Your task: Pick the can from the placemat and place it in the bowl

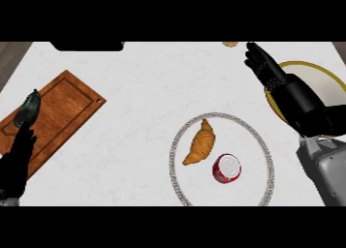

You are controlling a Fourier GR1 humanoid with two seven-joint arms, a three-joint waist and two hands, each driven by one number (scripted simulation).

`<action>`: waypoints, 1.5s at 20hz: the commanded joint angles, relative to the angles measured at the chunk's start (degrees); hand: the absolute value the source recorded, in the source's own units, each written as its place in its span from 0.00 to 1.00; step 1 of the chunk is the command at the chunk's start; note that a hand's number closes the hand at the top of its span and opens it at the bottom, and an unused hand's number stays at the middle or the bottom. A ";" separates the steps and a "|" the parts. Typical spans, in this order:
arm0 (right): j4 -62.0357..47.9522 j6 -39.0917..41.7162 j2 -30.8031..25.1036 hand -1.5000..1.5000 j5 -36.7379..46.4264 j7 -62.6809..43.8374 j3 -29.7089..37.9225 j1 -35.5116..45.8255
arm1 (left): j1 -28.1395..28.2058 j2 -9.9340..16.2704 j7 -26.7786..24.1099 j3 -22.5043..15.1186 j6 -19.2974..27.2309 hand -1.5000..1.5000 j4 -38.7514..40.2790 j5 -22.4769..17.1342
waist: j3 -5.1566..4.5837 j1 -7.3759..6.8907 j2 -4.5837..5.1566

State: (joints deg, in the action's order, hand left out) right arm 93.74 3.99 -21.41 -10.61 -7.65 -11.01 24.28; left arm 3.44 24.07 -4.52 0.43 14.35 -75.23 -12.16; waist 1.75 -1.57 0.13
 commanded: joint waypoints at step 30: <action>20.46 0.72 12.45 0.00 74.34 -66.68 -22.93 -23.42 | -10.07 -10.90 9.68 -14.99 -12.51 0.50 -13.80 -7.23 | -2.28 1.37 -0.34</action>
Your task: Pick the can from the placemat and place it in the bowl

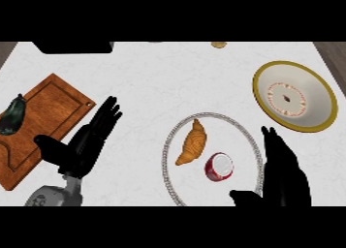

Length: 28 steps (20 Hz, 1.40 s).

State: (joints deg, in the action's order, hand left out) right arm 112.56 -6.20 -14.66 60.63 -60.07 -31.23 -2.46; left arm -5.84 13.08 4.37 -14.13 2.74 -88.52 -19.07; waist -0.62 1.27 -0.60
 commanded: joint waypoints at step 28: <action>-14.43 19.99 14.62 0.00 -3.51 -25.14 4.10 11.32 | -5.12 -2.99 3.82 -0.15 1.46 0.50 0.86 1.79 | 0.50 -1.93 0.94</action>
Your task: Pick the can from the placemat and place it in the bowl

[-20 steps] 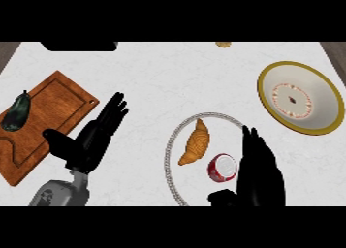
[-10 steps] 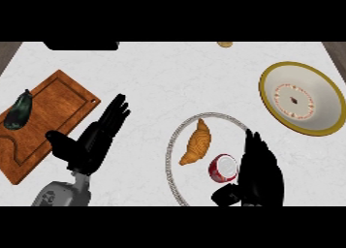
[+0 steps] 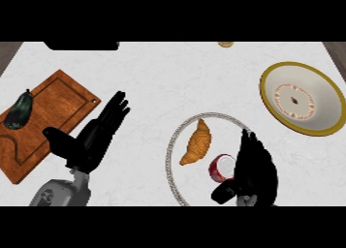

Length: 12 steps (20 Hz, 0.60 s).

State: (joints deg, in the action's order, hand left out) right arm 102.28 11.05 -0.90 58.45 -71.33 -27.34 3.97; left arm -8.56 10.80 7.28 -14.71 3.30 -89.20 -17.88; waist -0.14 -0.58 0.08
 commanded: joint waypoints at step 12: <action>-6.06 -0.37 0.86 0.00 -0.01 -13.89 -0.59 3.66 | 1.66 -0.17 -0.24 0.29 -0.99 0.50 -0.89 0.69 | 0.05 -0.07 -0.18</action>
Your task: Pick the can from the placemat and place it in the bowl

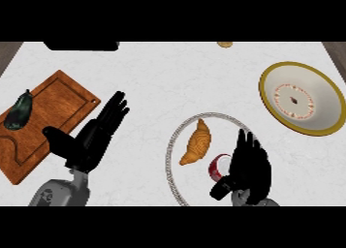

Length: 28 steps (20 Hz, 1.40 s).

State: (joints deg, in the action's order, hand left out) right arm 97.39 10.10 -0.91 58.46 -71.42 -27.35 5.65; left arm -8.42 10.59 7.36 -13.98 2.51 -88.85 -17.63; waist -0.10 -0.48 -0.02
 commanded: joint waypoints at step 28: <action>-14.06 -7.33 0.86 1.00 0.68 -8.33 -3.87 9.56 | 2.15 -0.59 -4.17 3.37 -5.18 0.50 3.06 1.83 | 0.08 0.06 0.10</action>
State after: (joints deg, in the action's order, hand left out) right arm 86.06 2.16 -1.11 60.67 -68.22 -30.63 10.67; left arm -6.53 9.54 5.27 -11.50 -1.08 -87.77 -16.21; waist -0.24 -0.17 -0.28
